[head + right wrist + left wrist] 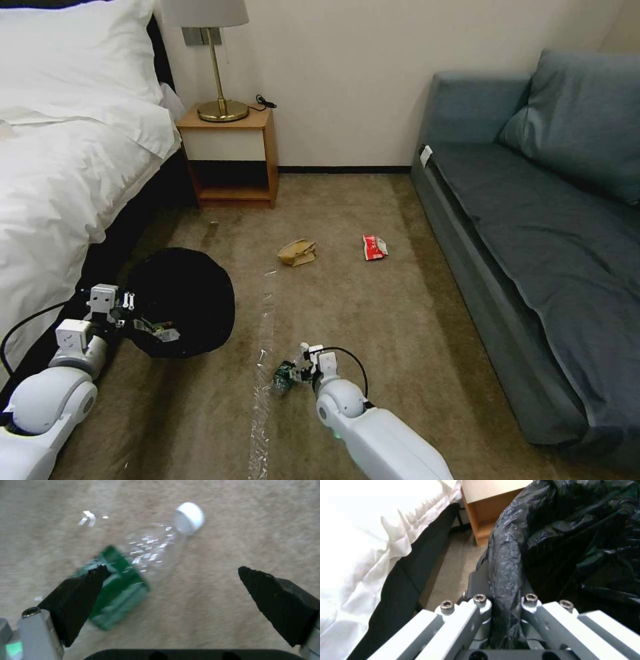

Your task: Pick up the trash bin, then pick up the garbage on the floor and place it into the trash bin.

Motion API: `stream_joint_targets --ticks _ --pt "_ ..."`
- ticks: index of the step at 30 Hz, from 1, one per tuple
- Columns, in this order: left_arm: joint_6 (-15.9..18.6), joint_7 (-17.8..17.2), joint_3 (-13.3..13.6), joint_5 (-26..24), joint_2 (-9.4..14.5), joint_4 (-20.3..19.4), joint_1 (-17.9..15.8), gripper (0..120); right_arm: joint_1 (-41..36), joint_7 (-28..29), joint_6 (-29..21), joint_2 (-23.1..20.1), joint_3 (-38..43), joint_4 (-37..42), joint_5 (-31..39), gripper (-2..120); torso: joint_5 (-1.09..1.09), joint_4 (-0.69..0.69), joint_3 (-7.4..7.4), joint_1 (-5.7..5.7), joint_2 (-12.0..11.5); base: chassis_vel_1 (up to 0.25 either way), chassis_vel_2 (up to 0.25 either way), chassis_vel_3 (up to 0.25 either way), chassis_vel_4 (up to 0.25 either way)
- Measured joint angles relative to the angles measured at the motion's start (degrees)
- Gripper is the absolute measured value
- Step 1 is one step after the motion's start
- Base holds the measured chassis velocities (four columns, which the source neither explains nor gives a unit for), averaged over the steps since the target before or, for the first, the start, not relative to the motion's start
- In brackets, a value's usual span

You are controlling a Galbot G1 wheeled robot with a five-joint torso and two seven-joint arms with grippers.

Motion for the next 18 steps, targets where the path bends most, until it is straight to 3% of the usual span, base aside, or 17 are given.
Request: stream_joint_targets --ticks 10,18 --pt "0.1 0.0 0.2 -0.1 -0.2 0.5 -0.3 4 0.9 0.7 0.1 2.3 -1.7 0.2 1.6 100 0.0 0.01 0.0 0.0 0.0 0.0 0.0 0.0 0.0" --pt "0.0 0.3 0.9 -0.1 -0.7 0.8 -0.5 4 0.3 -4.8 3.5 4.5 -1.7 -5.0 -3.2 100 -0.01 0.01 0.0 0.0 0.0 0.0 0.0 0.0 0.0"
